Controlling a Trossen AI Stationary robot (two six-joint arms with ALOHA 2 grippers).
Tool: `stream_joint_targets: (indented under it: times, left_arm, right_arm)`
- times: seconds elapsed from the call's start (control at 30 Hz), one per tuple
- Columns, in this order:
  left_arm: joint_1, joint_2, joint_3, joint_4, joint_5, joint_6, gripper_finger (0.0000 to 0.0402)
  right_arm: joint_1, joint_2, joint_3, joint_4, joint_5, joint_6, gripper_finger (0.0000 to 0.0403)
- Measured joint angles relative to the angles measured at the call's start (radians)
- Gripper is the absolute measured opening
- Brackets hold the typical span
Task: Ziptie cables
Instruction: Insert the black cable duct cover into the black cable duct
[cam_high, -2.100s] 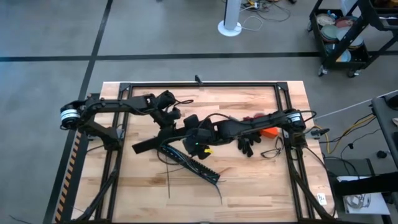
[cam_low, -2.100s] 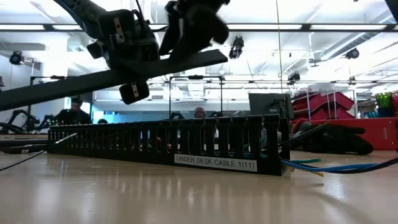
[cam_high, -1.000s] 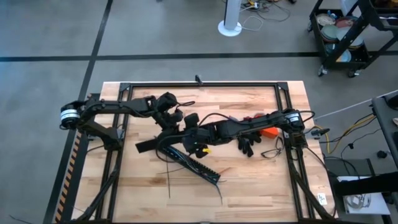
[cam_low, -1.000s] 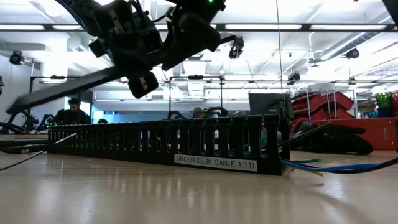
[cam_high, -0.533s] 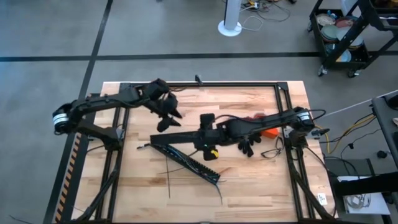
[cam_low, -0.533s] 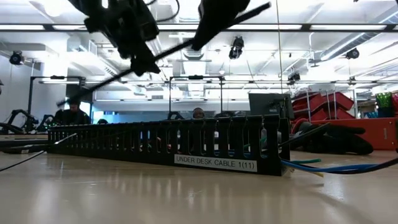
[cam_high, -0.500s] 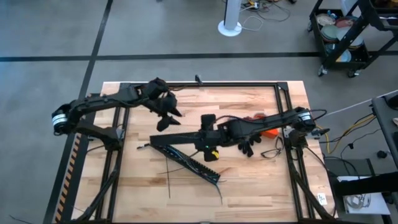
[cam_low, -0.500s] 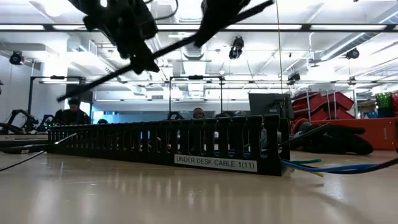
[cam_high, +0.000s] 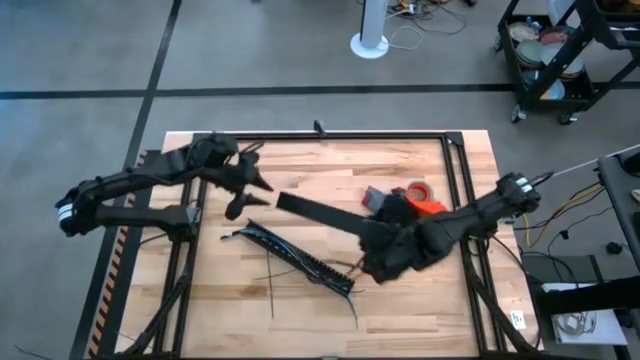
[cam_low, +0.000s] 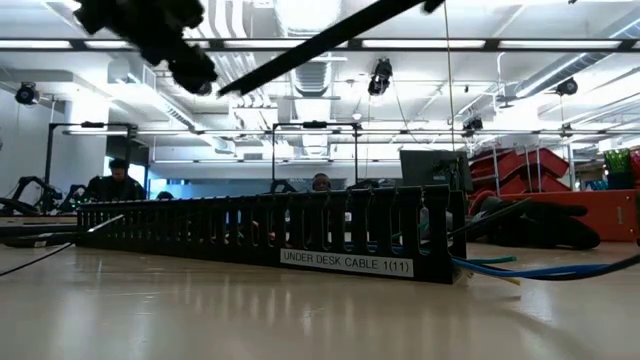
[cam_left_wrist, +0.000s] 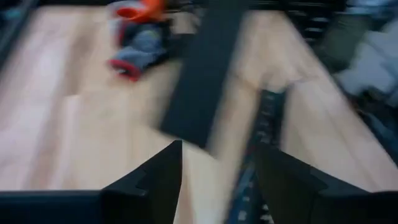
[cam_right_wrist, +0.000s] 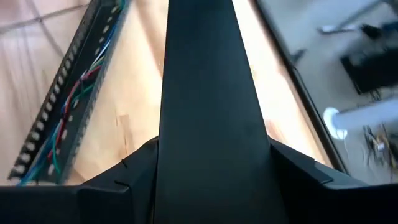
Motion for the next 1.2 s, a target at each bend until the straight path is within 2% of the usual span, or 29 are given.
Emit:
stream_joint_targets:
  times: [0.13,0.27,0.4,0.47,0.57,0.73,1.03,1.2]
  left_arm:
    - [-0.084,-0.049,-0.145,0.175,0.105,-0.014,0.0181]
    - [-0.207,-0.047,-0.29,0.441,0.102,-0.096,0.02]
    - [-0.292,0.024,-0.378,0.706,0.087,-0.193,0.0247]
    - [-0.319,0.079,-0.384,0.761,0.052,-0.209,0.0281]
    - [-0.342,0.178,-0.365,0.779,-0.013,-0.21,0.0333]
    - [-0.361,0.343,-0.273,0.788,-0.021,-0.21,0.0393]
    - [-0.465,0.621,-0.092,0.723,-0.044,-0.131,0.0394]
    - [-0.517,0.734,0.013,0.578,-0.224,-0.063,0.0399]
  right_arm:
    - [0.064,-0.04,-0.043,-0.137,0.13,0.33,0.0215]
    - [0.107,-0.062,-0.087,-0.28,0.197,0.623,0.0215]
    - [0.119,-0.073,-0.11,-0.281,0.206,0.745,0.0215]
    - [0.119,-0.074,-0.111,-0.283,0.226,0.793,0.0215]
    - [0.114,-0.074,-0.111,-0.282,0.234,0.832,0.0215]
    - [0.113,-0.074,-0.113,-0.282,0.235,0.84,0.0215]
    - [0.114,-0.074,-0.154,-0.283,0.218,0.869,0.0215]
    - [0.114,-0.073,-0.187,-0.275,0.197,0.889,0.0215]
